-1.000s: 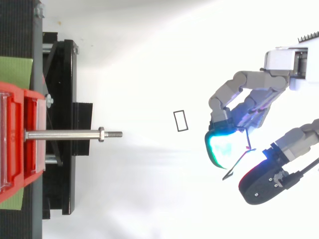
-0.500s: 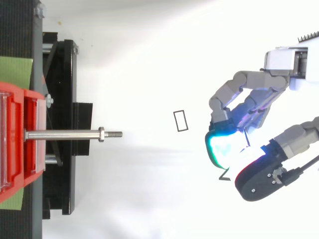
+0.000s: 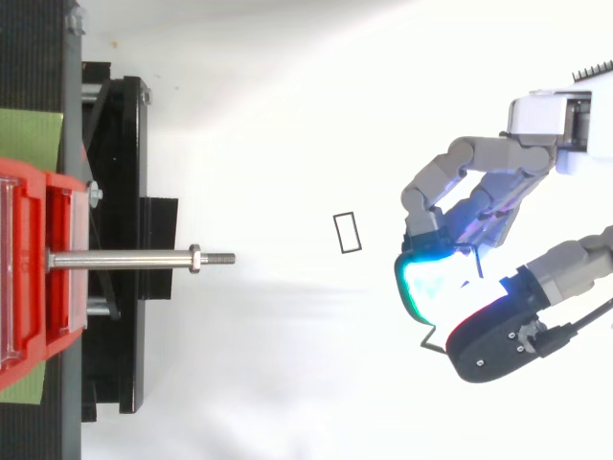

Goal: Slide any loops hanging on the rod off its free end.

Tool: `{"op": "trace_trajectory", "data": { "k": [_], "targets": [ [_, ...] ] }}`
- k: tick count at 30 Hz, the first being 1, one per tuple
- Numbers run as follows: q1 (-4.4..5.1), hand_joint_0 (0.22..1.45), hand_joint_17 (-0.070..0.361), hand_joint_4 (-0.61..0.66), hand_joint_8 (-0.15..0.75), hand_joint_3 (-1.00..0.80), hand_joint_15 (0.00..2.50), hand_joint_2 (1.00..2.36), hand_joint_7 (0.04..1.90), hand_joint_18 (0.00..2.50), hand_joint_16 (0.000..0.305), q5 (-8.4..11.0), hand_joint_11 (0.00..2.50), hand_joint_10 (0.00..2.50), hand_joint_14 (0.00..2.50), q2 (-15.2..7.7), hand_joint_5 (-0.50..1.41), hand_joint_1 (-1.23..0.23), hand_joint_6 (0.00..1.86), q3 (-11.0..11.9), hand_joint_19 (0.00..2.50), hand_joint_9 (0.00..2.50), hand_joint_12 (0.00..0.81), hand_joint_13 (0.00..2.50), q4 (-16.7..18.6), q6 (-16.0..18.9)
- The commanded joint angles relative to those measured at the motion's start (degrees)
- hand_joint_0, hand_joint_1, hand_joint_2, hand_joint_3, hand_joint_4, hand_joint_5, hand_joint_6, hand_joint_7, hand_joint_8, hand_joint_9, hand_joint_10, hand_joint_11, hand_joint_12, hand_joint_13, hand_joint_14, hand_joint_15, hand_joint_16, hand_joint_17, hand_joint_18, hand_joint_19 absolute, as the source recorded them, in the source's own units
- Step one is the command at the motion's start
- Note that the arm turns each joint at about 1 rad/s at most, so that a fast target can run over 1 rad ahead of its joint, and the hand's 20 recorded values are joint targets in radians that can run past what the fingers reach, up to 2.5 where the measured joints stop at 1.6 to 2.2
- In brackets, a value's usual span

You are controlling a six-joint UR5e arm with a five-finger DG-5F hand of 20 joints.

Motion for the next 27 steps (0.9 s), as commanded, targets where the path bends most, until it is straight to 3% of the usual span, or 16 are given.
{"op": "trace_trajectory", "data": {
  "k": [1,11,18,27],
  "targets": [
    [0.02,0.59,0.105,0.04,0.314,-0.19,0.19,1.02,1.13,0.92,0.046,0.07,0.34,0.01,0.01,0.00,-0.16,-0.74,0.89,0.00,0.39,0.92,0.319,0.94,0.00,-0.01],
    [0.02,0.59,0.110,-0.10,0.323,-0.05,0.18,1.02,1.15,0.97,0.049,-0.29,0.34,0.01,0.01,0.00,-0.15,-0.77,0.90,0.00,0.37,0.96,0.331,0.96,0.00,-0.80],
    [0.02,0.60,0.103,-0.11,0.303,-0.09,0.19,1.03,1.14,0.95,0.046,-0.37,0.37,0.01,0.01,0.00,-0.16,-0.76,0.91,0.00,0.38,0.97,0.317,0.95,1.58,-7.21],
    [0.02,0.61,0.103,-0.14,0.301,-0.10,0.19,1.03,1.16,0.95,0.046,-0.37,0.37,0.01,0.01,0.00,-0.17,-0.77,0.91,-0.09,0.37,0.97,0.317,0.95,4.66,-9.41]
  ]
}}
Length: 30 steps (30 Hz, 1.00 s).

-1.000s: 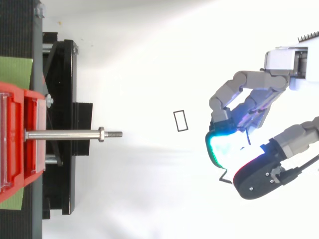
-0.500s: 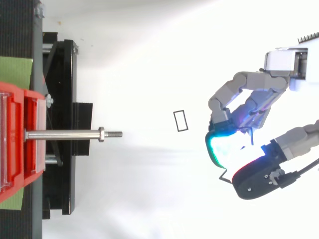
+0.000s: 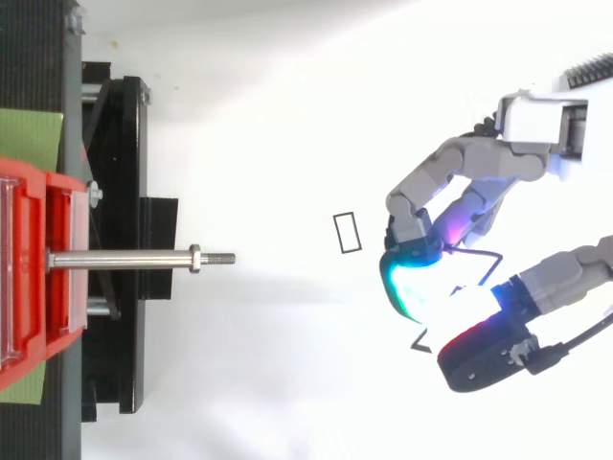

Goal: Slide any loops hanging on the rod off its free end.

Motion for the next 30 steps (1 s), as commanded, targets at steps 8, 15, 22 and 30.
{"op": "trace_trajectory", "data": {
  "k": [8,15,22,30],
  "targets": [
    [-0.04,0.62,0.102,-0.16,0.287,-0.13,0.19,1.02,1.13,0.95,0.045,-0.01,0.49,0.02,0.01,0.00,-0.17,-0.77,0.91,-6.71,0.37,0.98,0.317,0.95,9.95,-1.97],
    [-0.12,0.62,0.102,-0.11,0.275,-0.21,0.21,1.02,1.09,0.95,0.045,-0.01,0.79,0.02,0.01,0.00,-0.19,-0.74,0.91,-9.96,0.38,1.10,0.318,0.95,19.71,-1.97],
    [-0.12,0.62,0.104,-0.08,0.291,-0.25,0.23,1.02,1.09,0.95,0.046,-0.01,1.05,0.02,0.01,-0.09,-0.19,-0.72,0.90,-10.05,0.37,1.10,0.323,0.94,20.85,-2.06],
    [0.14,0.61,0.105,-0.05,0.293,-0.26,0.22,1.02,1.08,0.93,0.047,-0.09,0.65,0.02,0.01,-0.09,-0.19,-0.72,0.90,-12.51,0.38,0.91,0.319,0.92,24.28,-1.89]
  ]
}}
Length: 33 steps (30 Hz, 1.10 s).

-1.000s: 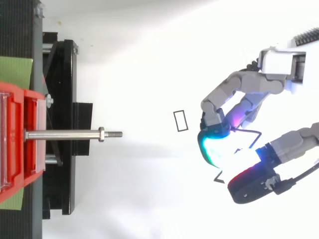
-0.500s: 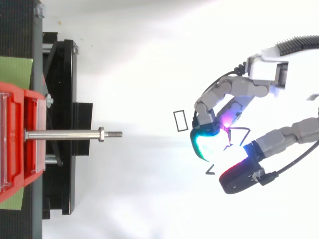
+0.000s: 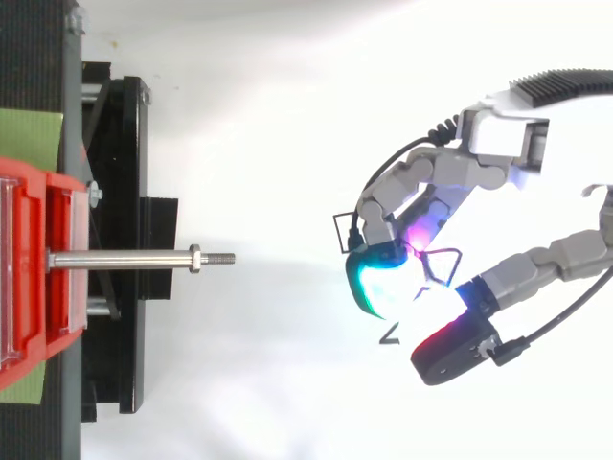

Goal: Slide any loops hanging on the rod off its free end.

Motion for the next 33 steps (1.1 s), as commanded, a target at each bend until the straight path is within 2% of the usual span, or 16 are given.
{"op": "trace_trajectory", "data": {
  "k": [1,2,4,6,8,19,33],
  "targets": [
    [0.08,0.61,0.105,-0.05,0.297,-0.26,0.20,1.02,1.07,0.94,0.047,0.07,0.55,0.02,0.01,0.05,-0.19,-0.72,0.90,-1.20,0.37,0.88,0.319,0.91,3.33,0.08],
    [0.08,0.61,0.105,-0.05,0.296,-0.26,0.19,1.02,1.07,0.94,0.047,0.07,0.51,0.02,0.01,-0.04,-0.19,-0.72,0.90,-1.20,0.37,0.85,0.318,0.91,3.77,0.08],
    [0.08,0.61,0.105,-0.05,0.284,-0.25,0.15,1.02,1.06,0.94,0.046,0.07,0.23,0.01,0.01,-0.04,-0.19,-0.72,0.90,-1.20,0.36,0.70,0.310,0.88,4.29,0.08],
    [0.17,0.61,0.103,-0.05,0.282,-0.25,0.12,1.02,1.06,0.93,0.046,0.07,0.06,0.00,0.00,-0.04,-0.19,-0.73,0.90,-1.29,0.34,0.58,0.306,0.85,4.64,0.17],
    [0.26,0.61,0.103,-0.05,0.281,-0.25,0.09,1.02,1.07,0.92,0.046,-0.02,0.00,0.00,0.00,-0.04,-0.18,-0.73,0.90,-1.29,0.33,0.54,0.302,0.83,4.56,0.08],
    [0.79,0.61,0.103,-0.03,0.282,-0.26,0.09,1.02,1.09,0.89,0.046,0.07,0.02,0.00,0.00,-0.04,-0.18,-0.73,0.89,-1.29,0.34,0.60,0.308,0.82,4.21,0.43],
    [0.79,0.61,0.104,-0.03,0.281,-0.26,0.11,1.02,1.09,0.89,0.046,0.25,0.05,0.00,0.00,0.05,-0.18,-0.73,0.89,-1.29,0.35,0.62,0.311,0.82,4.29,-0.18]
  ]
}}
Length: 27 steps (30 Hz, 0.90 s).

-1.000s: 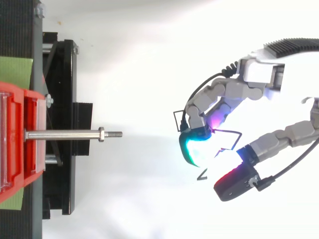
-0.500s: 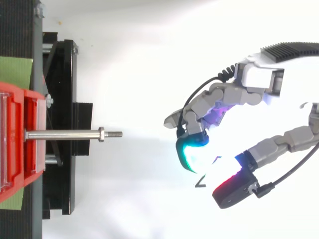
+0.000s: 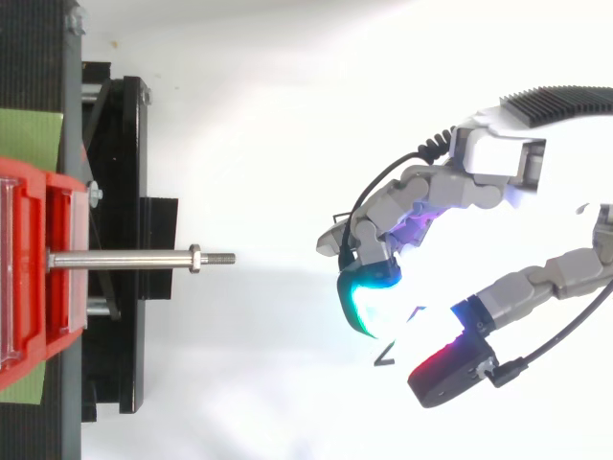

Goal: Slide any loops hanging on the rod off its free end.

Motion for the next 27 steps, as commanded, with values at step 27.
{"op": "trace_trajectory", "data": {
  "k": [27],
  "targets": [
    [0.00,0.60,0.104,-0.02,0.312,-0.18,0.17,1.02,1.15,0.98,0.046,0.01,0.22,0.01,0.01,-0.07,-0.17,-0.75,0.89,0.09,0.39,0.87,0.312,0.95,-0.12,-0.06]
  ]
}}
